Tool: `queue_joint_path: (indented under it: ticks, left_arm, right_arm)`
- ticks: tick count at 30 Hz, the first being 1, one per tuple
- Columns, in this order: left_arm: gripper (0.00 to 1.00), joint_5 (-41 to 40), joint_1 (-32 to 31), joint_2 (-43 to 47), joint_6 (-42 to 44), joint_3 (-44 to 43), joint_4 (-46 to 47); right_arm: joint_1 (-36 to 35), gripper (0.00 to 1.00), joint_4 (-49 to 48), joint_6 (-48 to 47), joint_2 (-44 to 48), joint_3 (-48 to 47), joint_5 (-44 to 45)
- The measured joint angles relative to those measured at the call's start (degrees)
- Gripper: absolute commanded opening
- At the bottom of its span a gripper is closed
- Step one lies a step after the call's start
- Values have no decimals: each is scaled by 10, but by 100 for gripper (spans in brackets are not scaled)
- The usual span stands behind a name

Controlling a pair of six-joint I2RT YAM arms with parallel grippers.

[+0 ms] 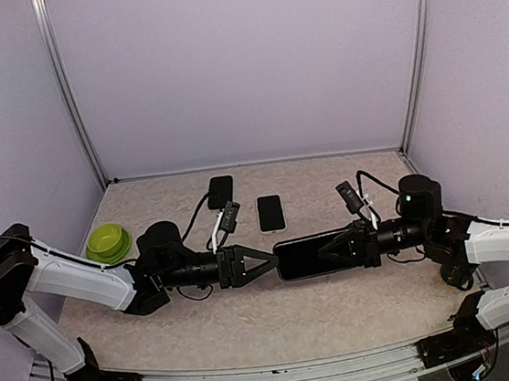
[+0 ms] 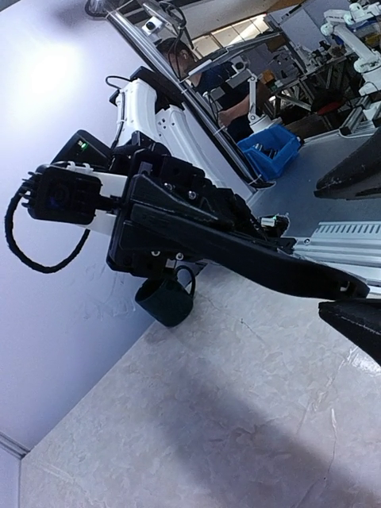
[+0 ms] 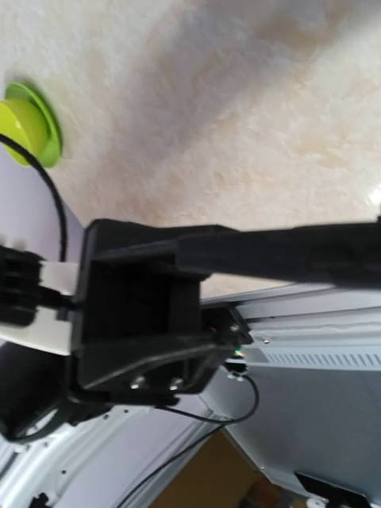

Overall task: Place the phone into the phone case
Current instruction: Press the phone at the top right corner of the phone case, then press the phone at the top left corner of the phone case.

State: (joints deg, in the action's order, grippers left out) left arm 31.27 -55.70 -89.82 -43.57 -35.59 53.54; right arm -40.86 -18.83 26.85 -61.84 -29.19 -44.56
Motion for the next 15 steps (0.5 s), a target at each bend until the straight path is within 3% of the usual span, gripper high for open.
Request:
queue_joint_path:
  ticks: [15]
  left_arm:
    - [38,7,-16,-37,-12,1,12]
  right_arm:
    - [0,0,-58,55,6,0,-11]
